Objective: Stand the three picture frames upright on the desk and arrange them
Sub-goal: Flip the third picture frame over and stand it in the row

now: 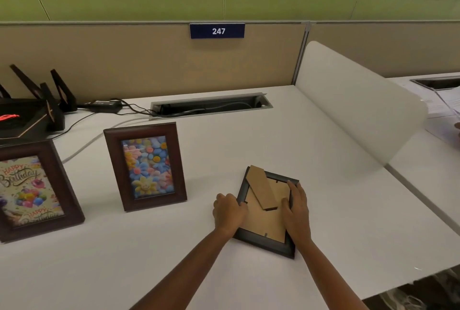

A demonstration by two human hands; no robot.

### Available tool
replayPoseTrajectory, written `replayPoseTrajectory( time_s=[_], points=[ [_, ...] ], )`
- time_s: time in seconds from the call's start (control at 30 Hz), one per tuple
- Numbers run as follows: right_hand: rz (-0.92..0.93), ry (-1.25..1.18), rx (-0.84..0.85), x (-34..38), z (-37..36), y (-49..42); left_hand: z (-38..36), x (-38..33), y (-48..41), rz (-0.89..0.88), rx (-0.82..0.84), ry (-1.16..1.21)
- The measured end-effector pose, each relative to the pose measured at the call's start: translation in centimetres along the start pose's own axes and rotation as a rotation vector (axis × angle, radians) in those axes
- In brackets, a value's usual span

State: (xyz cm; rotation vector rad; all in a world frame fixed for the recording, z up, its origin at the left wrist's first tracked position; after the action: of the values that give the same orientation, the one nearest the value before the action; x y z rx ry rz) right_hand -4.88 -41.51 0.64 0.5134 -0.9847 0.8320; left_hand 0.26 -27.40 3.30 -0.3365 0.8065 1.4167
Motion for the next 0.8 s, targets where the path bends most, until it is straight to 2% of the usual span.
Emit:
replayPoseTrajectory(
  time_s=[0.13, 0.3, 0.47, 0.6, 0.73, 0.8],
  points=[
    [-0.013, -0.098, -0.025, -0.2, 0.5, -0.1, 0.1, -0.1, -0.9, 0.055, 0.101, 0.108],
    [-0.060, -0.254, -0.043, 0.0, 1.1, -0.9, 0.7, -1.0, -1.2, 0.106, 0.178, 0.496],
    [-0.119, -0.445, -0.028, 1.3, 1.9, -2.4, 2.3, -2.0, -1.7, 0.130, 0.208, 0.634],
    [0.025, -0.380, 0.037, 2.7, 2.8, -3.6, 3.9, -2.7, -2.0, 0.165, 0.241, 0.715],
    [0.248, -0.095, 0.059, 2.8, 3.7, -4.4, 5.5, -2.7, -2.4, 0.259, 0.253, 0.835],
    [0.371, 0.003, 0.147, 2.8, 4.0, -4.4, 6.5, -2.8, -2.5, 0.303, 0.269, 0.893]
  ],
)
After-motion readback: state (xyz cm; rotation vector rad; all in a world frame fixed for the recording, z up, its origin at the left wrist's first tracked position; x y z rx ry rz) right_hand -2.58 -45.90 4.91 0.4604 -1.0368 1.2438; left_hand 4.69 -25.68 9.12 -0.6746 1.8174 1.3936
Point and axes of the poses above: each hand's wrist, its own y-axis away from the middle knuckle, its own z-axis out of the back of the hand, x = y × z, the point moved 1 cm from there along -y, towards the middle knuckle, and after that the axes turned 3 degrees about -z, right-handed, at the moved point
